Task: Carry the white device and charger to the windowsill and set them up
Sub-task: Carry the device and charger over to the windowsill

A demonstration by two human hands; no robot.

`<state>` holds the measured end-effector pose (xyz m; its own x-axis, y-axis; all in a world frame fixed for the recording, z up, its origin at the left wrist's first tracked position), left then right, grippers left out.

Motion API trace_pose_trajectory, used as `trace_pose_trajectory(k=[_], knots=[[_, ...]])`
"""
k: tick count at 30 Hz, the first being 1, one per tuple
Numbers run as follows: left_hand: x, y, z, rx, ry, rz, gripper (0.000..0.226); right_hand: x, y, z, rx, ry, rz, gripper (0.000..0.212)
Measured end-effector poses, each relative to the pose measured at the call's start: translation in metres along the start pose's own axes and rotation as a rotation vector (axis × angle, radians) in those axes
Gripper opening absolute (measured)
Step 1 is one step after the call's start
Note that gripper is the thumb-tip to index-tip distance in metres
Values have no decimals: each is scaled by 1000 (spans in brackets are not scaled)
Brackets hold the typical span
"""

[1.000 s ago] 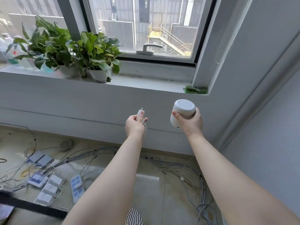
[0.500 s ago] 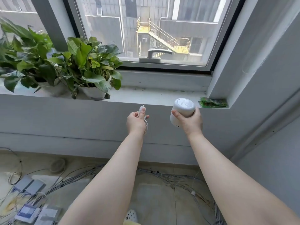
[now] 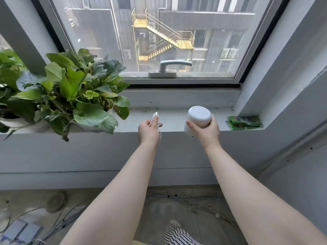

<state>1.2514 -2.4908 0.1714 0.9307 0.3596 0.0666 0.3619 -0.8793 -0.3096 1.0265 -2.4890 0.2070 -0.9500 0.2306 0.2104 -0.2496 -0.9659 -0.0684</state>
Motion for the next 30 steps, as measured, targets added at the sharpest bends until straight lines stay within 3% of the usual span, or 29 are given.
trace_pose_trajectory(k=[8, 16, 22, 30], knots=[[-9, 49, -10, 20, 10, -62, 42, -32, 65, -18, -16, -20, 70, 78], [-23, 79, -11, 27, 9, -98, 39, -48, 107, -33, 12, -72, 82, 65], [-28, 87, -10, 23, -25, -99, 32, -51, 114, -45, 1, -83, 76, 74], [-24, 95, 3, 47, -31, -93, 40, -53, 113, -47, -9, -52, 67, 71]])
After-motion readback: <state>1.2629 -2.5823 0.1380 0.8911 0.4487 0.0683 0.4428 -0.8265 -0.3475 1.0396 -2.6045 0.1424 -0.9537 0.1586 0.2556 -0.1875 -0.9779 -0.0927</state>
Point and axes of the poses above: each hand's wrist, its own y-axis towards the middle knuckle, its own x-axis out of the back of the hand, z = x × y, the point moved 7 cm from there along y, towards the middle knuckle, and after that the axes turned 4 degrees about z, right-handed, at the moved point
